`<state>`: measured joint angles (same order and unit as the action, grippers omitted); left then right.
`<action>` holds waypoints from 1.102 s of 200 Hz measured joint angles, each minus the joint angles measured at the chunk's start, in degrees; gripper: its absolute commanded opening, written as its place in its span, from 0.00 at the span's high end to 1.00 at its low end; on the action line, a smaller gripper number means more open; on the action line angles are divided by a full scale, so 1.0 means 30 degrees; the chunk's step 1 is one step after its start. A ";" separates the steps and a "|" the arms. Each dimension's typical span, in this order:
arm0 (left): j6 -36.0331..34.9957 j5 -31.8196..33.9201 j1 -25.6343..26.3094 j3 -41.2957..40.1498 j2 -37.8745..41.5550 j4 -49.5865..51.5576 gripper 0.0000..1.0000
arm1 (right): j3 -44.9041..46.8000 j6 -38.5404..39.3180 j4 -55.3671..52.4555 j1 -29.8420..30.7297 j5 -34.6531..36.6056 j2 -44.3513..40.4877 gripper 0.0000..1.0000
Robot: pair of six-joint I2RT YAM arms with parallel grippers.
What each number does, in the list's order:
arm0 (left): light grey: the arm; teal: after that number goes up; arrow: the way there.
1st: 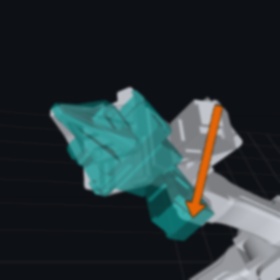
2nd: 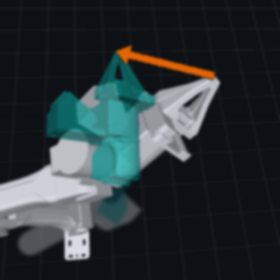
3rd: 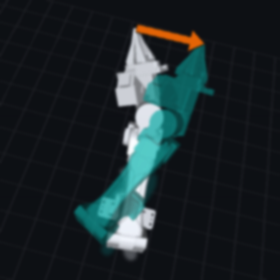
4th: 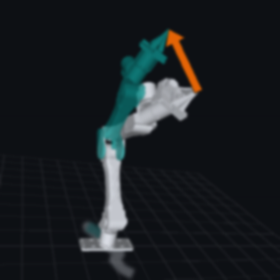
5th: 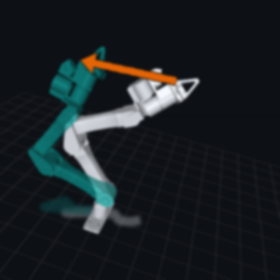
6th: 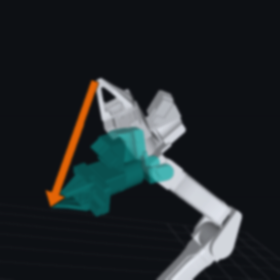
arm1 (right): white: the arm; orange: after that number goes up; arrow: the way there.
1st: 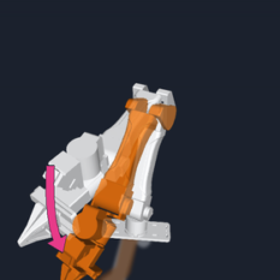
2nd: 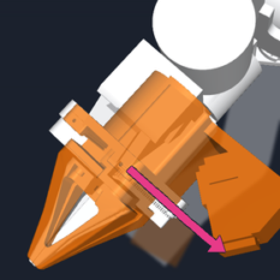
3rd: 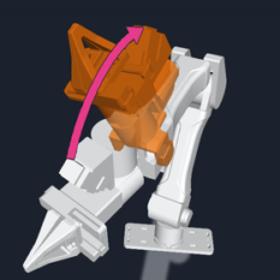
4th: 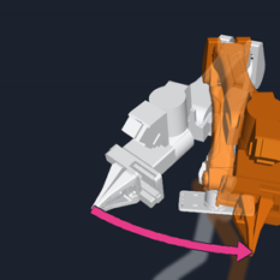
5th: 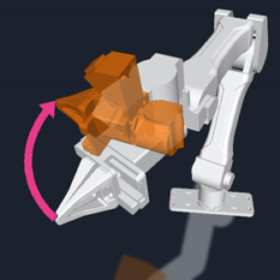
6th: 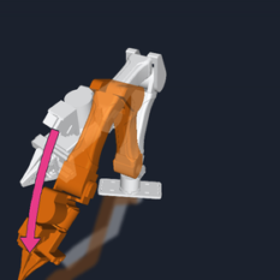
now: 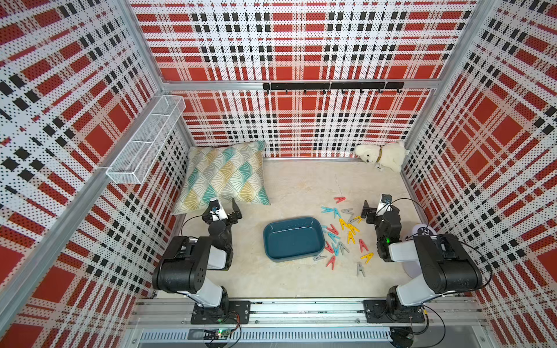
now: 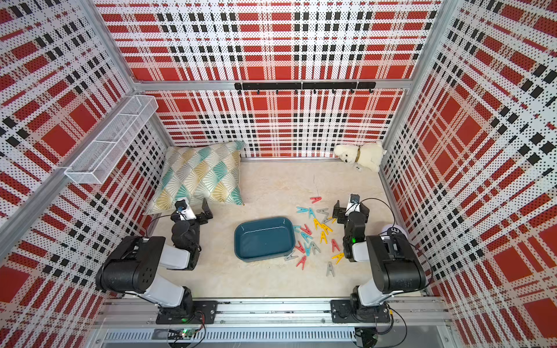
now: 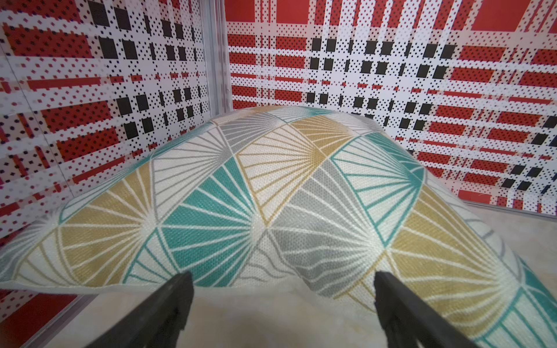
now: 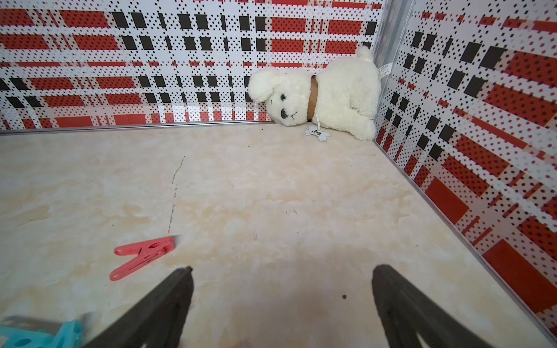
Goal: Put the clothespins into the storage box
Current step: Pick up the clothespin from the center of the board.
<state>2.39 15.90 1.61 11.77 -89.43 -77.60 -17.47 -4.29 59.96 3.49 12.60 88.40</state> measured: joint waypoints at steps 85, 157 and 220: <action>0.0000 0.0000 0.0000 0.0000 0.0000 0.0000 0.01 | 0.0000 0.0000 0.0000 0.0000 0.0000 0.0000 0.00; 0.0007 -0.0007 -0.0007 0.0000 0.0000 0.0000 0.01 | 0.0000 0.0007 0.0000 0.0000 0.0000 0.0000 0.00; 0.0007 -0.0131 -0.0007 0.0000 0.0000 0.0015 0.01 | -0.0007 0.0036 -0.0015 -0.0015 -0.0226 0.0000 0.00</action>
<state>2.42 15.51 1.58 11.77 -89.43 -77.56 -17.50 -4.19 59.92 3.44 11.92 88.40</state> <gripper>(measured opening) 0.992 0.999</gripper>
